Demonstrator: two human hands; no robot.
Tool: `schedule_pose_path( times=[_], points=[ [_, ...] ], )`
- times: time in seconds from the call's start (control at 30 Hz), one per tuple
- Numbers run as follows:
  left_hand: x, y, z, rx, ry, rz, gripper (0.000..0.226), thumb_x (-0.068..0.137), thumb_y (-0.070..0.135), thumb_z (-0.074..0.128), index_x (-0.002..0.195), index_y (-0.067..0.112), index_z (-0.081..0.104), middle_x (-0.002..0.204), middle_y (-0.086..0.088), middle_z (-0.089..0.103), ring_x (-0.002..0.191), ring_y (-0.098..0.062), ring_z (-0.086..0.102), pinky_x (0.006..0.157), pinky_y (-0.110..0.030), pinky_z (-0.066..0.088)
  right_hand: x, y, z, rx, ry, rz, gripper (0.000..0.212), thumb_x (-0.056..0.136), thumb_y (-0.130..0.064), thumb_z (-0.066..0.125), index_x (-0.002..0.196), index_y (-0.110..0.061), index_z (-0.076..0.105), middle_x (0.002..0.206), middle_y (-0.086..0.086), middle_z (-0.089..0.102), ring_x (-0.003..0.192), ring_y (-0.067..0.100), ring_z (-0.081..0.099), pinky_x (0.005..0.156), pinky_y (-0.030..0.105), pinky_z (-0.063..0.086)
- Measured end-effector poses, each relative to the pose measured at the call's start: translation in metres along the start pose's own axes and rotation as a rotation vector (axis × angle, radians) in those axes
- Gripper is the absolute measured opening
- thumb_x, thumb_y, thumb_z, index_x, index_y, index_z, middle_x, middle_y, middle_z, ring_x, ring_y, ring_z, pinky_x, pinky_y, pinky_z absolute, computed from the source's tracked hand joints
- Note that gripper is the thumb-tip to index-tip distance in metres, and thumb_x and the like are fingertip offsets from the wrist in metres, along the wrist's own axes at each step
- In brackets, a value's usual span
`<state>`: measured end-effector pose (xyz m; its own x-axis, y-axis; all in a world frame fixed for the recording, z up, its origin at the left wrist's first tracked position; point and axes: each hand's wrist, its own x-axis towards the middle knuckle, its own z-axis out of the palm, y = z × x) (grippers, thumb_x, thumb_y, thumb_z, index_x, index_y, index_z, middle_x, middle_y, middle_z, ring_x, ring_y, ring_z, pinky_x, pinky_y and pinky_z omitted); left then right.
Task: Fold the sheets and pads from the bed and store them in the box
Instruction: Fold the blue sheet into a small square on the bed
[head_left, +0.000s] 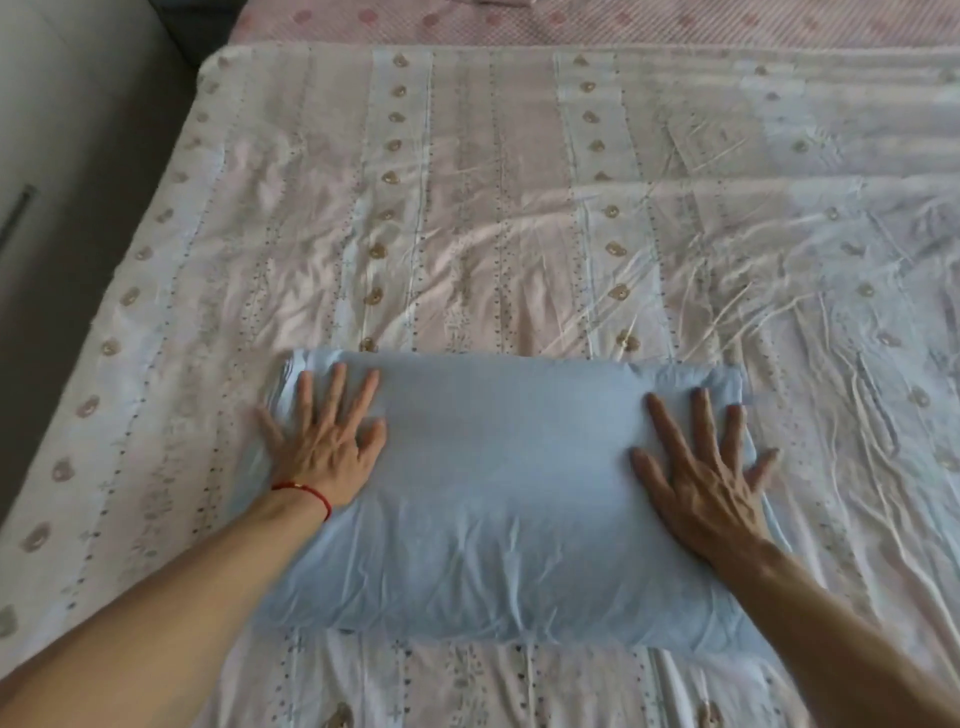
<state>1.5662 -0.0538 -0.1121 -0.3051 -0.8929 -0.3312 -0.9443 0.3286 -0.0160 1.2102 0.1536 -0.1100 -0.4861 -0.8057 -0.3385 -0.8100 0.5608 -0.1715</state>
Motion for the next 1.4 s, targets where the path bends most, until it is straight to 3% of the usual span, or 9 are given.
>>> schedule_pose_path(
  times=[0.17,0.27,0.4,0.63,0.8,0.9,1.03,1.17,1.4],
  points=[
    [0.015,0.015,0.014,0.033,-0.104,-0.124,0.069,0.099,0.059,0.016,0.158,0.041,-0.017,0.167,0.001,-0.023,0.154,-0.034,-0.018,0.109,-0.081,0.001,0.02,0.004,0.008,0.029,-0.054,-0.029,0.069,0.096,-0.078,0.02,0.152,-0.061,-0.016,0.166,-0.012,-0.029,0.154,0.027,-0.028,0.118,0.065,-0.02],
    [-0.008,0.039,0.007,-0.043,0.102,-0.052,0.071,0.1,0.052,0.026,0.163,0.03,0.003,0.17,-0.012,-0.004,0.154,-0.044,-0.006,0.108,-0.083,0.007,-0.006,0.014,-0.006,0.24,0.083,0.119,0.073,0.099,-0.063,0.039,0.16,-0.044,0.005,0.172,0.006,0.004,0.157,0.033,0.007,0.125,0.058,0.008],
    [-0.052,0.118,0.007,-0.084,0.255,0.305,0.07,0.096,0.051,0.028,0.162,0.034,0.011,0.171,-0.005,0.003,0.155,-0.042,-0.001,0.107,-0.083,0.003,-0.056,0.023,-0.017,0.282,0.076,0.484,0.068,0.096,-0.053,0.054,0.15,-0.017,0.035,0.146,0.024,0.046,0.133,0.042,0.045,0.11,0.051,0.035],
    [-0.041,0.159,0.034,0.03,0.031,0.259,0.069,0.097,0.056,0.018,0.16,0.04,-0.006,0.17,0.002,-0.013,0.153,-0.041,-0.014,0.104,-0.083,-0.002,-0.07,0.034,-0.055,0.703,-0.182,0.624,0.035,0.096,-0.033,0.069,0.12,-0.008,0.065,0.1,0.018,0.075,0.088,0.037,0.073,0.084,0.044,0.058],
    [-0.041,0.139,-0.003,-0.081,-0.18,0.365,0.074,0.099,0.052,0.036,0.16,0.039,-0.004,0.168,0.005,-0.018,0.154,-0.034,-0.019,0.112,-0.078,-0.003,-0.094,0.0,-0.106,1.1,-0.157,0.517,0.013,0.094,-0.018,0.068,0.105,-0.016,0.074,0.086,0.013,0.079,0.062,0.024,0.074,0.05,0.033,0.06],
    [-0.07,0.116,-0.038,-0.569,-0.219,0.398,0.065,0.098,0.029,0.057,0.157,0.025,0.03,0.166,-0.003,0.025,0.154,-0.024,0.02,0.123,-0.047,0.021,-0.106,-0.046,-0.137,1.151,-0.175,0.238,0.024,0.091,-0.012,0.066,0.112,-0.023,0.072,0.096,0.01,0.079,0.074,0.023,0.076,0.054,0.032,0.06],
    [-0.112,0.074,-0.083,-1.45,-0.39,0.097,0.022,0.098,0.021,0.065,0.119,0.022,0.071,0.117,-0.001,0.074,0.115,-0.017,0.066,0.099,-0.04,0.056,-0.119,-0.134,-0.162,1.001,-0.283,-0.083,0.03,0.095,-0.015,0.069,0.122,-0.026,0.061,0.1,0.005,0.078,0.087,0.023,0.077,0.067,0.04,0.063],
    [-0.123,0.004,-0.107,-1.942,-0.57,-0.213,0.045,0.099,0.045,0.047,0.117,0.012,0.073,0.108,-0.008,0.075,0.089,-0.023,0.07,0.071,-0.036,0.057,-0.119,-0.247,-0.123,0.542,-0.244,-0.273,0.03,0.094,-0.032,0.061,0.119,-0.025,0.045,0.105,0.007,0.073,0.092,0.028,0.069,0.072,0.037,0.052],
    [-0.088,-0.085,-0.053,-1.592,-0.458,-0.515,0.029,0.091,0.037,0.072,0.1,0.009,0.071,0.088,-0.017,0.071,0.064,-0.02,0.068,0.053,-0.026,0.054,-0.123,-0.36,0.002,0.277,-0.308,-0.391,0.044,0.101,-0.037,0.047,0.137,-0.012,0.047,0.124,0.014,0.063,0.114,0.039,0.061,0.091,0.044,0.047]
  ],
)
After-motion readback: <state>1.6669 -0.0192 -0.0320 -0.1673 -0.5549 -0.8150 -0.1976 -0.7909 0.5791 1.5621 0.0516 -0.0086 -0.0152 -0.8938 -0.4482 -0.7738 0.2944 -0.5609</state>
